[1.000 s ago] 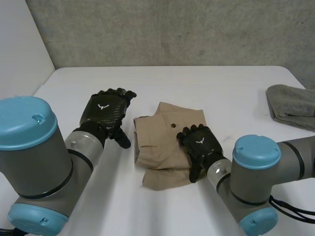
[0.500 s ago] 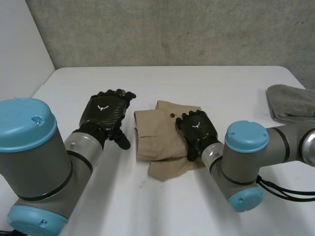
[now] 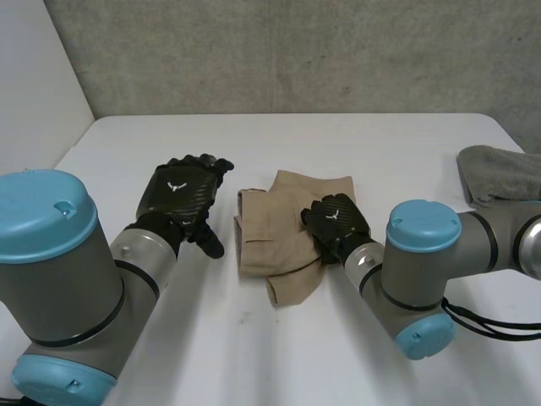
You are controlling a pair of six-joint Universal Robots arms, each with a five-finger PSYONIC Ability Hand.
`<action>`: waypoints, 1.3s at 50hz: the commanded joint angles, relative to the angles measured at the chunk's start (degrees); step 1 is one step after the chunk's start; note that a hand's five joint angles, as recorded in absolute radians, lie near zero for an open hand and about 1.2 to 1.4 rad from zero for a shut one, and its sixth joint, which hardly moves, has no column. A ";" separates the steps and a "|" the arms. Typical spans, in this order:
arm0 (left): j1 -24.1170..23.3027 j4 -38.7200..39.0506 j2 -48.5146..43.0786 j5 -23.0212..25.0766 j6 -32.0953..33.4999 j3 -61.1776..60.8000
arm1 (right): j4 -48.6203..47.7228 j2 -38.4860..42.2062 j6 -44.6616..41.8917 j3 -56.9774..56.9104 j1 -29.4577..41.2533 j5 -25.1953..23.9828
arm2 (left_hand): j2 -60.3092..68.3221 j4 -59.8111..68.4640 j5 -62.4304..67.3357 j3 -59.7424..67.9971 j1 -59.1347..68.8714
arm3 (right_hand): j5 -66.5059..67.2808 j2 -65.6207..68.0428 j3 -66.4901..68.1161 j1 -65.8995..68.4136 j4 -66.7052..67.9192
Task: Fold the laundry.
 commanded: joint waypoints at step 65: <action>0.34 1.67 -0.01 0.00 0.10 -0.26 | 9.14 15.66 -7.40 -39.87 -47.54 -19.93 | -1.54 -1.52 -2.67 -1.93 -1.06 | 18.07 14.51 17.21 32.16 12.18</action>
